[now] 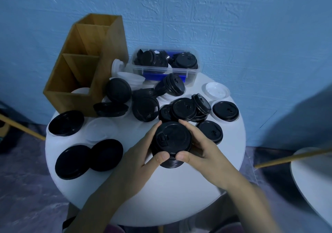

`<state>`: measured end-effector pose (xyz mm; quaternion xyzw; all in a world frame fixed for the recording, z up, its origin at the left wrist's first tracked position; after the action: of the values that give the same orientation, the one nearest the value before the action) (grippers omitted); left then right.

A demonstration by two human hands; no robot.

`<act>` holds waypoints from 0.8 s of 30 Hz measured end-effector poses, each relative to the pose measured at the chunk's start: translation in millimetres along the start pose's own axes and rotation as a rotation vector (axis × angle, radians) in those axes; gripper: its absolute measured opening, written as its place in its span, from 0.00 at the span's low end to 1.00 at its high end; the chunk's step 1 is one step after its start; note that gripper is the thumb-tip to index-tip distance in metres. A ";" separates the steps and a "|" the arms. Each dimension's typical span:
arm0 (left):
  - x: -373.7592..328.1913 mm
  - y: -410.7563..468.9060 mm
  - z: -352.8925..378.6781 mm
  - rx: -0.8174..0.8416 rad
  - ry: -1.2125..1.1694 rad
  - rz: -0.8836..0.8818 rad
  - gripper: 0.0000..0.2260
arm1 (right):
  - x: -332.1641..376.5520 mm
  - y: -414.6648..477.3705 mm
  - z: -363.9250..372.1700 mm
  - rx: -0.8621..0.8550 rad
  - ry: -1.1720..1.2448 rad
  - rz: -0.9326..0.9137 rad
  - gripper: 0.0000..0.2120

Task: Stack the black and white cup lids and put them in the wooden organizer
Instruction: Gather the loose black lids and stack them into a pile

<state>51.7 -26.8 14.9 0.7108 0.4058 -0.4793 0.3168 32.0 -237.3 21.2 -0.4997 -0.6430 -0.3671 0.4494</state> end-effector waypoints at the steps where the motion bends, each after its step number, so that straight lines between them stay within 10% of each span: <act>1: 0.0 -0.5 0.1 -0.001 0.003 -0.001 0.30 | 0.1 -0.1 0.3 -0.003 -0.007 0.001 0.36; 24: -12.3 -3.3 -1.5 0.007 0.038 -0.043 0.32 | 8.5 -6.6 -2.6 0.007 0.007 0.023 0.39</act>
<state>46.8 -27.4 26.7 0.7121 0.4252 -0.4737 0.2962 25.3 -238.6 30.0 -0.5043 -0.6367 -0.3616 0.4577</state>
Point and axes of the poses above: each hand's wrist, its own y-axis towards the middle knuckle, its own z-axis out of the palm, x = y × z, the point moved 2 cm from there along y, towards the middle knuckle, and after that the axes turned 3 degrees about -y, right-handed, at the moved point
